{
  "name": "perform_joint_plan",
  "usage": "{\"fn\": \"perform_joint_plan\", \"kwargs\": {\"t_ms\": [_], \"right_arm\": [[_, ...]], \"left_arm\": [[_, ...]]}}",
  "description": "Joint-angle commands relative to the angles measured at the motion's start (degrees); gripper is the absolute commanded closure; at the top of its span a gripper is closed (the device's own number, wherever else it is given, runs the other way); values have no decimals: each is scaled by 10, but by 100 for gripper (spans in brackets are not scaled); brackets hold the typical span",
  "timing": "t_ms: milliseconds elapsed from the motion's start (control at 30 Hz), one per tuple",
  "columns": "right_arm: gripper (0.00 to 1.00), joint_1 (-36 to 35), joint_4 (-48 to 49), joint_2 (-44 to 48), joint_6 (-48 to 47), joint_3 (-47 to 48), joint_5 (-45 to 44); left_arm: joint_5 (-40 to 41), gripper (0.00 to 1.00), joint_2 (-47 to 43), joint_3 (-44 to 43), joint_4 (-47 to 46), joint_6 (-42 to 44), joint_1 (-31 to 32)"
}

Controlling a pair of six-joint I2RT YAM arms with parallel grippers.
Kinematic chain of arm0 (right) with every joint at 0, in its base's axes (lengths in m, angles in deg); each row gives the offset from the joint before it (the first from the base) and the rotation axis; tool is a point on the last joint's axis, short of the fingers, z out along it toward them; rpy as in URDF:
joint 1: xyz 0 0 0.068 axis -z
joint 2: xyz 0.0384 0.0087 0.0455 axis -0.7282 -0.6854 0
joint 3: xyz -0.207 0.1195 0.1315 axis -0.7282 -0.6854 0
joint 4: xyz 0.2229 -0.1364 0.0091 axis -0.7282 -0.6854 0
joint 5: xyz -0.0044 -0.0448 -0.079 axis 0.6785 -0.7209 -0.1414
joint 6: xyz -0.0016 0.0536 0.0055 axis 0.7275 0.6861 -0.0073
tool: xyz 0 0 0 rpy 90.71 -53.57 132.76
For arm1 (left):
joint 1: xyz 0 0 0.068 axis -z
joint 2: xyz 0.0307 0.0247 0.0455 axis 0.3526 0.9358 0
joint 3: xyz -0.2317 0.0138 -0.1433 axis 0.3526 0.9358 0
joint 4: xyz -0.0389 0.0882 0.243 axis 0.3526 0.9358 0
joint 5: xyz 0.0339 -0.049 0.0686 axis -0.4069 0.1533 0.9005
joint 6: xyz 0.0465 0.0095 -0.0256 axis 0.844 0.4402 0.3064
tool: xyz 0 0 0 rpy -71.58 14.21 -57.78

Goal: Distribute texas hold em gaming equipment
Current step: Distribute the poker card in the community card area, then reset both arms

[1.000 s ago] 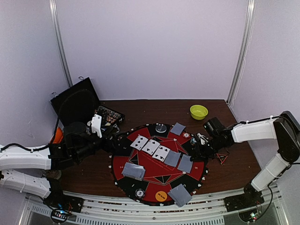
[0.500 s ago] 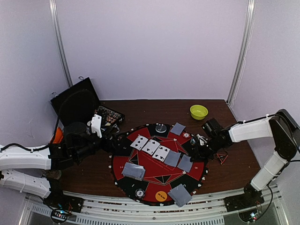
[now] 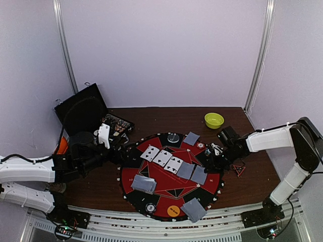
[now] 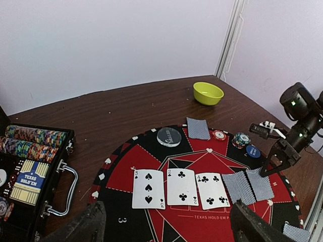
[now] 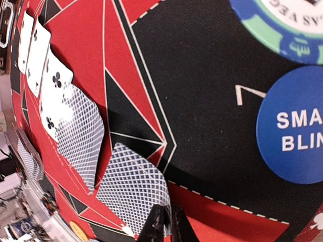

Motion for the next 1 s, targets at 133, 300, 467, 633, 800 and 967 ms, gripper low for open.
{"fn": "perform_joint_plan", "kwargs": {"t_ms": [133, 300, 467, 633, 800, 967], "right_arm": [[64, -3, -98, 52, -33, 61, -115], [45, -41, -146, 73, -63, 112, -147], [27, -76, -146, 75, -79, 143, -148], [1, -84, -132, 95, -84, 132, -148], [0, -83, -123, 128, -89, 109, -167], [0, -72, -93, 181, -94, 107, -243]], "left_arm": [[-35, 11, -2, -28, 104, -12, 1], [-204, 3, 19, -72, 235, 157, 1], [-339, 2, 59, -144, 376, 384, 3], [-308, 2, 131, -195, 447, 507, 3], [-295, 2, 199, -225, 486, 541, 3], [-250, 2, 137, -153, 283, 503, 1]]}}
